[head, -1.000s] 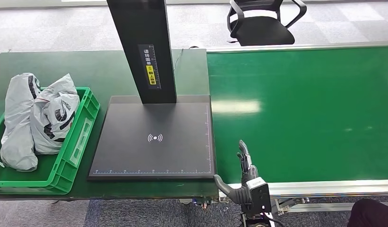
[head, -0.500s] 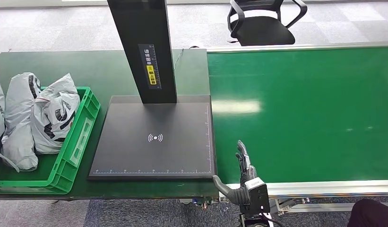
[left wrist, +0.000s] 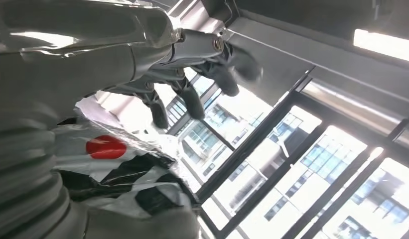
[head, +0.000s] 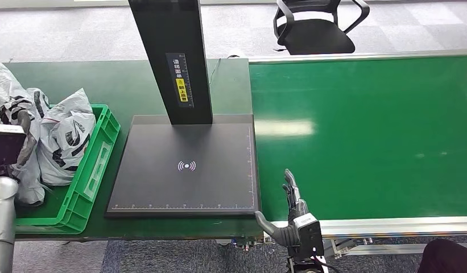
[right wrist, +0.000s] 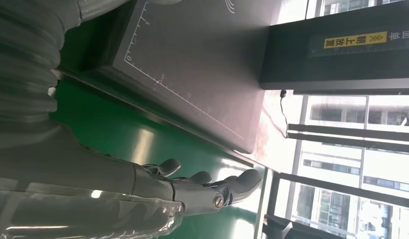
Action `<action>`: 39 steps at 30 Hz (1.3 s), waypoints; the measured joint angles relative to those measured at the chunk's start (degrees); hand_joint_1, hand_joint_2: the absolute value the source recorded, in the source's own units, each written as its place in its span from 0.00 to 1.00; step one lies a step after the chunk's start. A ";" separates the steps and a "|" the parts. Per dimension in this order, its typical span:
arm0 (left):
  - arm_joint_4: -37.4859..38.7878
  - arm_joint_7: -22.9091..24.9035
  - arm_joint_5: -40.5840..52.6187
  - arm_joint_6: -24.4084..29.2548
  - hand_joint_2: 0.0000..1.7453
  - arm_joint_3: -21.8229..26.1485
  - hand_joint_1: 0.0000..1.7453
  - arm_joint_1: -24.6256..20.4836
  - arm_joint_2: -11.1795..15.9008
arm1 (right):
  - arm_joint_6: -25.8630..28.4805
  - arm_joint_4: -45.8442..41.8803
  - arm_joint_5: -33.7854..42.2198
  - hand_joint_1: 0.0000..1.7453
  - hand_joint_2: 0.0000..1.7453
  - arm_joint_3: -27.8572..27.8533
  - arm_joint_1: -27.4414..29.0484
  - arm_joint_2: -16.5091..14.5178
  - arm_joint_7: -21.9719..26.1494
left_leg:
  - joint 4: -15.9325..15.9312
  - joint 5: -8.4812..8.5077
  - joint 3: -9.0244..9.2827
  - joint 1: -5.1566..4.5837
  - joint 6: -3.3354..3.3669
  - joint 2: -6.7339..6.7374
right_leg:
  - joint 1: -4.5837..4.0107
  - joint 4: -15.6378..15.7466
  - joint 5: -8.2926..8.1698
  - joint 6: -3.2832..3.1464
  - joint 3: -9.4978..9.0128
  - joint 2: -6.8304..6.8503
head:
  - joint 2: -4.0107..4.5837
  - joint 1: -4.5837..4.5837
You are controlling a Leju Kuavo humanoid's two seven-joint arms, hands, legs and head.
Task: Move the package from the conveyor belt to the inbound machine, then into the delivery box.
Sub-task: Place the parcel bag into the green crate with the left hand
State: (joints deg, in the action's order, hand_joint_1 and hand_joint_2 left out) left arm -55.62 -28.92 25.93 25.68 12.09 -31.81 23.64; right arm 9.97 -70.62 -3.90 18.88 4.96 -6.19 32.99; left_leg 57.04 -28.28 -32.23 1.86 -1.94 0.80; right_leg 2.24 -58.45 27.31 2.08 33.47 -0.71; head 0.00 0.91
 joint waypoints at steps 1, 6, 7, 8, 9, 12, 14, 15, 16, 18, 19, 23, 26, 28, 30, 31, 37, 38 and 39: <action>-1.38 -0.14 -0.84 0.11 1.00 -0.09 0.00 0.72 -0.28 | 0.06 0.00 0.03 0.00 1.00 0.00 0.00 0.00 0.01 | 0.00 0.00 -0.01 0.00 0.00 0.02 | 0.00 0.00 0.00 0.00 -0.01 -0.01 | 0.00 0.00; -13.28 -1.30 -7.79 0.93 1.00 0.15 0.00 8.17 -0.82 | -0.01 0.17 0.26 0.00 1.00 -0.04 -0.07 0.03 0.38 | -0.01 -0.05 -0.02 -0.01 -0.02 0.15 | 0.01 0.00 0.00 0.00 0.01 -0.13 | 0.00 -0.01; -17.13 -2.41 -9.58 1.45 1.00 0.64 0.00 11.16 -1.07 | -0.07 0.28 0.32 0.00 1.00 -0.05 -0.12 0.05 0.55 | -0.02 -0.09 0.00 -0.01 -0.03 0.27 | 0.02 0.00 0.01 0.00 0.04 -0.24 | 0.00 -0.02; -21.17 -3.96 -11.32 2.05 1.00 1.25 0.00 14.59 -1.57 | -0.12 0.41 0.41 0.00 1.00 -0.08 -0.16 0.08 0.69 | -0.01 -0.14 0.03 -0.02 -0.03 0.39 | 0.02 0.00 0.01 0.00 0.08 -0.36 | 0.00 -0.01; -25.38 -5.81 -12.93 2.73 1.00 1.87 0.00 18.16 -2.40 | -0.15 0.53 0.55 0.00 1.00 -0.11 -0.18 0.13 0.83 | -0.01 -0.18 0.06 -0.03 -0.04 0.49 | 0.03 0.01 0.02 0.00 0.11 -0.47 | 0.00 -0.02; -37.02 -9.42 -15.15 6.03 1.00 2.50 0.00 27.79 -6.21 | 0.02 0.81 1.05 0.00 1.00 -0.19 -0.18 0.31 1.10 | 0.00 -0.27 0.03 -0.03 0.00 0.51 | 0.04 0.05 0.07 0.04 0.13 -0.50 | 0.00 0.01; -43.91 -9.66 -14.64 9.75 1.00 1.45 0.00 32.75 -8.81 | 0.21 0.87 1.25 0.00 1.00 -0.19 -0.18 0.40 1.21 | 0.00 -0.32 0.03 -0.05 0.03 0.47 | 0.07 0.07 0.09 0.06 0.10 -0.48 | 0.00 -0.01; -47.01 -9.67 -14.17 11.47 1.00 0.47 0.00 34.78 -10.11 | 0.29 0.87 1.29 0.00 1.00 -0.19 -0.17 0.45 1.25 | 0.00 -0.33 0.03 -0.06 0.04 0.46 | 0.08 0.07 0.09 0.06 0.09 -0.47 | 0.00 -0.01; -49.77 -9.67 -13.69 12.69 1.00 -0.64 0.00 36.60 -11.41 | 0.37 0.87 1.32 0.00 1.00 -0.17 -0.17 0.49 1.27 | 0.00 -0.33 0.03 -0.07 0.04 0.45 | 0.09 0.08 0.09 0.06 0.07 -0.47 | 0.00 -0.01; -54.75 -9.68 -13.30 13.82 1.00 -3.25 0.00 39.86 -14.24 | 0.55 0.87 1.37 0.00 1.00 -0.15 -0.17 0.54 1.32 | 0.00 -0.33 0.07 -0.07 0.05 0.45 | 0.09 0.08 0.09 0.07 0.02 -0.46 | 0.00 -0.02; -56.85 -9.68 -13.40 13.98 1.00 -4.70 0.00 41.32 -15.70 | 0.66 0.87 1.40 0.00 1.00 -0.14 -0.17 0.55 1.34 | 0.00 -0.33 0.09 -0.07 0.05 0.44 | 0.09 0.08 0.09 0.07 -0.01 -0.46 | 0.00 -0.01; -60.94 -9.68 -16.63 13.07 1.00 -11.83 0.00 45.57 -20.15 | 0.91 0.87 1.73 0.00 1.00 -0.12 -0.17 0.58 1.60 | 0.00 -0.33 0.19 -0.06 0.05 0.31 | 0.09 0.08 0.09 0.06 -0.11 -0.36 | 0.00 -0.02; -57.52 -9.67 -21.04 6.64 1.00 -17.58 0.00 46.18 -22.43 | 0.86 0.86 1.75 0.00 1.00 -0.07 -0.37 0.50 1.49 | 0.00 -0.31 0.21 -0.06 0.06 0.17 | 0.08 0.08 0.09 0.07 -0.21 -0.20 | 0.00 -0.02; -53.25 -9.67 -22.50 1.15 1.00 -20.16 0.00 45.78 -24.17 | 0.69 0.87 1.41 0.00 1.00 -0.02 -0.65 0.33 1.19 | 0.00 -0.30 0.23 -0.06 0.08 0.16 | 0.09 0.08 0.08 0.07 -0.26 -0.17 | 0.00 -0.01; -48.57 -9.66 -23.04 -3.77 1.00 -21.49 0.00 45.11 -25.92 | 0.53 0.86 0.77 0.00 1.00 -0.01 -0.81 0.06 0.75 | 0.00 -0.29 0.28 -0.07 0.09 0.15 | 0.09 0.08 0.08 0.07 -0.31 -0.17 | 0.00 -0.01; -46.23 -9.66 -22.76 -5.97 1.00 -21.89 0.00 44.86 -26.79 | 0.50 0.86 0.37 0.00 1.00 -0.01 -0.80 -0.12 0.55 | 0.00 -0.28 0.29 -0.08 0.10 0.14 | 0.10 0.08 0.08 0.07 -0.32 -0.16 | 0.00 -0.02; -38.91 -9.46 -17.47 -11.71 1.00 -22.65 0.00 45.98 -30.47 | 1.24 0.21 -0.57 0.00 1.00 -0.09 0.47 -0.46 -0.12 | 0.00 -0.32 0.26 -0.07 0.09 0.14 | 0.09 0.08 0.12 0.09 -0.28 -0.16 | 0.00 -0.03; -38.71 -9.34 -16.60 -12.45 1.00 -22.63 0.00 46.60 -30.72 | 1.57 -0.14 -0.71 0.00 1.00 -0.10 0.94 -0.44 -0.15 | 0.00 -0.33 0.25 -0.07 0.08 0.14 | 0.09 0.08 0.15 0.09 -0.27 -0.16 | 0.00 -0.03; -38.54 -9.23 -15.74 -13.13 1.00 -22.60 0.00 47.19 -30.93 | 1.95 -0.52 -0.84 0.00 1.00 -0.11 1.42 -0.41 -0.16 | 0.00 -0.34 0.24 -0.07 0.08 0.13 | 0.09 0.08 0.17 0.10 -0.27 -0.16 | 0.00 -0.04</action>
State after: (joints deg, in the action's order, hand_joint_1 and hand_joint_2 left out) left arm -94.16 -38.15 10.19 12.55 -10.51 15.39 -7.29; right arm 11.92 -71.13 -4.74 18.78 6.38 -6.60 32.83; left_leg 57.04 -28.61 -31.99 1.80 -1.86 0.93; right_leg 2.33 -58.37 27.49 2.18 33.20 -0.87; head 0.00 0.87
